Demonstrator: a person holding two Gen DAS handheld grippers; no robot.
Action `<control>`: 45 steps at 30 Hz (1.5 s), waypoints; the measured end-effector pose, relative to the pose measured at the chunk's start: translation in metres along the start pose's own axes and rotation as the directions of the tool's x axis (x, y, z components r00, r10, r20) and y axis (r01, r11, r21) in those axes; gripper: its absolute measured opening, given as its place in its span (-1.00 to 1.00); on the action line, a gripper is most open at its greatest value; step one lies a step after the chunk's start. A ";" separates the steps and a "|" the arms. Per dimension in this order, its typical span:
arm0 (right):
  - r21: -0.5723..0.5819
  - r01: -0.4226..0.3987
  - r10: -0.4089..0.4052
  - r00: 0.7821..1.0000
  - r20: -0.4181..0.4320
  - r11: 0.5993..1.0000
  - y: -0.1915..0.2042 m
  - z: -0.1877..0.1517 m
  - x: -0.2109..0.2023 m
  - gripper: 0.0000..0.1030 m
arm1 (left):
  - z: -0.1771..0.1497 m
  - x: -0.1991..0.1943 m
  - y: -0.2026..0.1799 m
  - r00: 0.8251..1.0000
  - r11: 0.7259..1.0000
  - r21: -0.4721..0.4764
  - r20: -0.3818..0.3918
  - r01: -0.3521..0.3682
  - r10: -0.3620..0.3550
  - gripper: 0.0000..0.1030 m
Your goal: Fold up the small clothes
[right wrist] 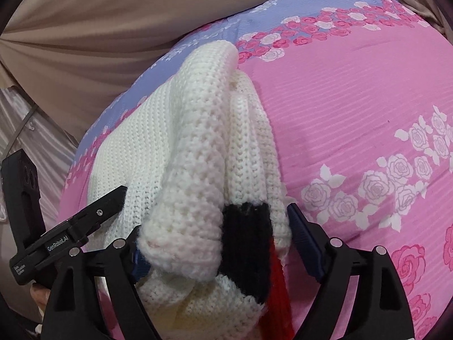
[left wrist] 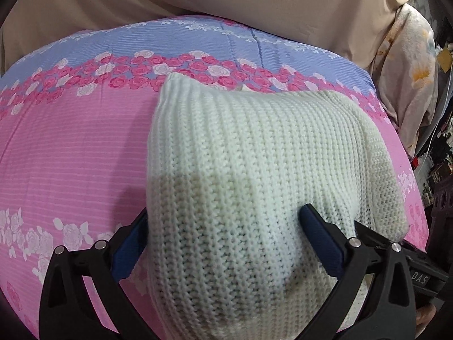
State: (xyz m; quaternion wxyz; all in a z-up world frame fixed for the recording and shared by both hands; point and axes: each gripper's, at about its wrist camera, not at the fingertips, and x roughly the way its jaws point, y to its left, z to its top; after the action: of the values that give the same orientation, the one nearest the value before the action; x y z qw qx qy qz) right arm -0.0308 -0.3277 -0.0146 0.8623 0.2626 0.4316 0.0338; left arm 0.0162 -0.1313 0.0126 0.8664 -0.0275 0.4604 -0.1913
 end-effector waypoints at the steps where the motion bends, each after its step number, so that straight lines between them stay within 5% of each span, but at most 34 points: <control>1: -0.005 0.000 0.000 1.000 0.001 1.000 0.000 0.000 0.000 0.59 | 0.000 -0.004 0.002 1.000 1.000 -0.014 0.006 0.003 -0.003 0.91; 16: -0.007 -0.008 0.008 1.000 -0.009 1.000 0.011 0.011 0.009 0.51 | 0.003 0.017 0.002 0.997 0.998 -0.038 -0.048 0.059 -0.061 0.91; 20: -0.023 -0.022 0.022 1.000 0.005 0.999 0.020 0.010 -0.001 0.00 | 0.005 0.004 -0.003 0.996 0.997 -0.004 -0.034 0.077 -0.078 0.46; 24: -0.038 -0.002 0.004 0.999 0.051 0.999 0.029 0.007 -0.021 -0.17 | 0.010 -0.020 -0.007 0.993 0.992 0.033 -0.003 0.122 -0.122 -0.11; 31: -0.106 -0.016 0.041 0.971 0.237 0.994 0.059 -0.001 -0.096 -0.20 | 0.027 -0.093 -0.029 0.952 0.948 0.164 0.099 0.271 -0.290 -0.21; 34: -0.184 -0.001 0.073 0.919 0.386 0.983 0.090 -0.001 -0.150 -0.20 | 0.034 -0.140 -0.041 0.918 0.920 0.260 0.191 0.294 -0.347 -0.21; 37: -0.271 0.016 0.131 0.846 0.516 0.962 0.124 0.000 -0.195 -0.20 | 0.041 -0.195 -0.046 0.862 0.890 0.359 0.313 0.282 -0.399 -0.20; 41: -0.408 0.039 0.258 0.719 0.646 0.912 0.175 0.007 -0.251 -0.19 | 0.054 -0.272 -0.036 0.747 0.856 0.456 0.475 0.243 -0.465 -0.20; 45: -0.511 0.046 0.369 0.636 0.677 0.858 0.224 0.027 -0.268 -0.16 | 0.067 -0.325 -0.017 0.644 0.861 0.482 0.609 0.162 -0.462 -0.17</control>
State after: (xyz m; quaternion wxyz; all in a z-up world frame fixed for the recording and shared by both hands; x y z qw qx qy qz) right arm -0.1401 -0.2233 0.3014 0.9917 0.0673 -0.0164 0.1080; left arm -0.0986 -0.0395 0.3105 0.9150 -0.0091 0.0333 -0.4019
